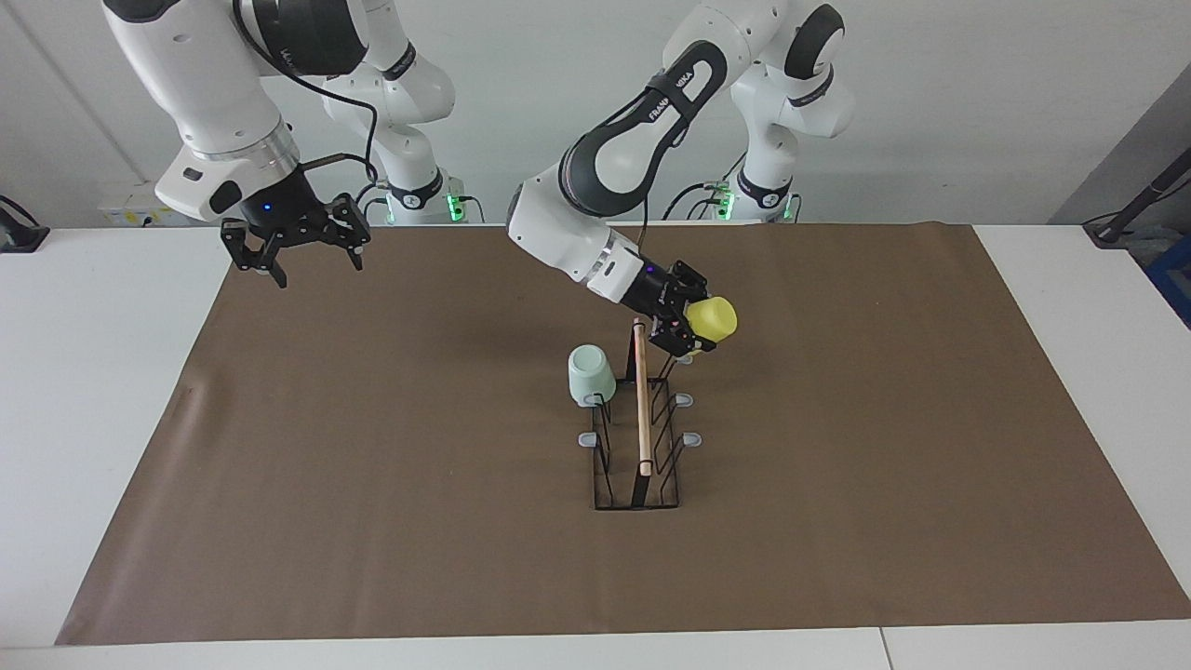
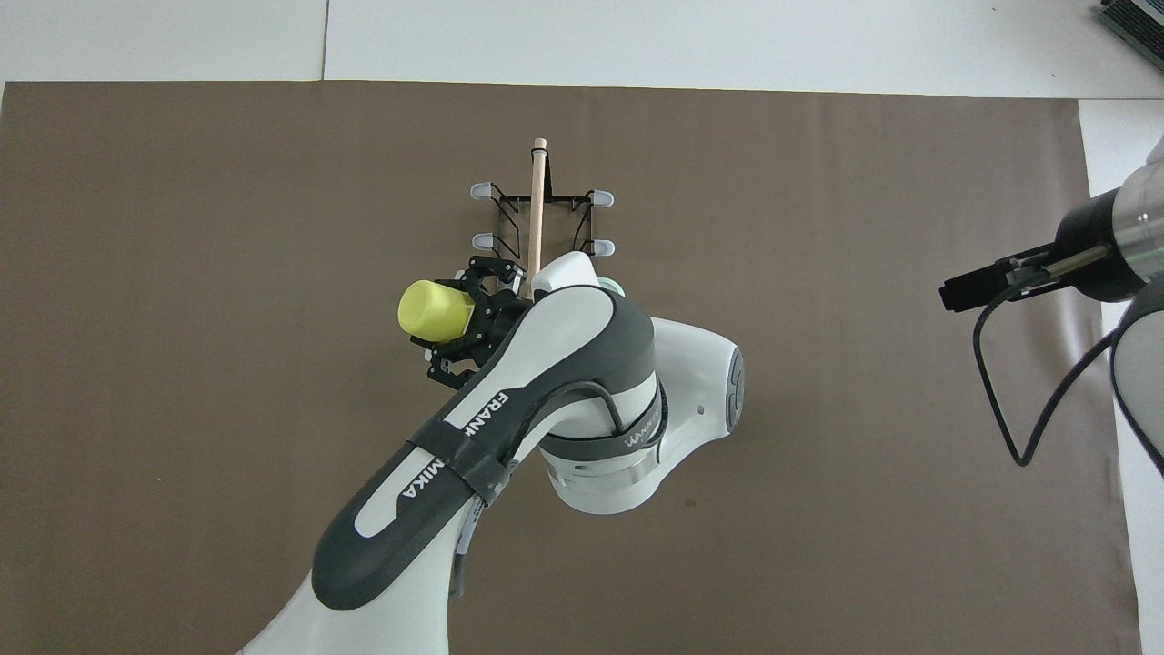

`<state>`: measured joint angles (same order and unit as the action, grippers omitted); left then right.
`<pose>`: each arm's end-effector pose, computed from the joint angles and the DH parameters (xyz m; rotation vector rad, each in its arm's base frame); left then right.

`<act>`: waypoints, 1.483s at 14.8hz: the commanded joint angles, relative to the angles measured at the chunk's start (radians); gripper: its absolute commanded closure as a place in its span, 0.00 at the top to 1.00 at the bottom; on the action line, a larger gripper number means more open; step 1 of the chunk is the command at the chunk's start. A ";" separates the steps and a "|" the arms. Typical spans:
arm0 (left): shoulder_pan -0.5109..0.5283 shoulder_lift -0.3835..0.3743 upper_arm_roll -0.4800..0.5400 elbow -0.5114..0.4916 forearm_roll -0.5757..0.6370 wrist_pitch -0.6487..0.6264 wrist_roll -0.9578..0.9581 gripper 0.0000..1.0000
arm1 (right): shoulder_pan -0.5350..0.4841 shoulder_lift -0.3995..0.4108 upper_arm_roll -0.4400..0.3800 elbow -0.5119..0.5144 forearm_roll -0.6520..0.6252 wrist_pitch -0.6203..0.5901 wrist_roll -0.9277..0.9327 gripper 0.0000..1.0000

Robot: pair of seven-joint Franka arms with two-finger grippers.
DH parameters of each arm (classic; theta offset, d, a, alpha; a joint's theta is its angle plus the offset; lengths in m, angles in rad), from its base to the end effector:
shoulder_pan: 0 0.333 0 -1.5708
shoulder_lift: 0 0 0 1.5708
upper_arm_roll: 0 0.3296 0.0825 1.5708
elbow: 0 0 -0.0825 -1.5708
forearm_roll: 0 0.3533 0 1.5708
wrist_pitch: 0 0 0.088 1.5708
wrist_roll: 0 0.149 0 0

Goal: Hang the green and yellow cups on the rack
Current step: 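Hang the yellow cup on a rack peg with the left gripper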

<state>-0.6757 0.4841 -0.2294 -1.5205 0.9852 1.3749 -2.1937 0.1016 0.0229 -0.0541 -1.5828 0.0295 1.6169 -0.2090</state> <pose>0.4901 -0.3667 0.3983 -1.9435 -1.2699 -1.1142 0.5348 0.0300 0.5828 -3.0889 -0.3965 -0.0210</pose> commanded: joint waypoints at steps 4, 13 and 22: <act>0.002 0.037 -0.002 -0.029 0.021 0.021 0.002 0.00 | 0.001 0.014 -0.004 0.020 -0.005 -0.022 0.011 1.00; 0.018 0.106 0.005 0.132 0.047 -0.042 -0.038 0.00 | 0.001 0.014 -0.004 0.018 -0.005 -0.022 0.010 1.00; 0.010 0.108 -0.002 0.103 0.038 0.000 -0.050 0.00 | 0.000 0.012 -0.004 0.018 -0.005 -0.022 0.010 1.00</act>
<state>-0.6627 0.5836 -0.2295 -1.4235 1.0157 1.3622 -2.2355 0.1014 0.0250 -0.0551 -1.5828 0.0295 1.6146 -0.2090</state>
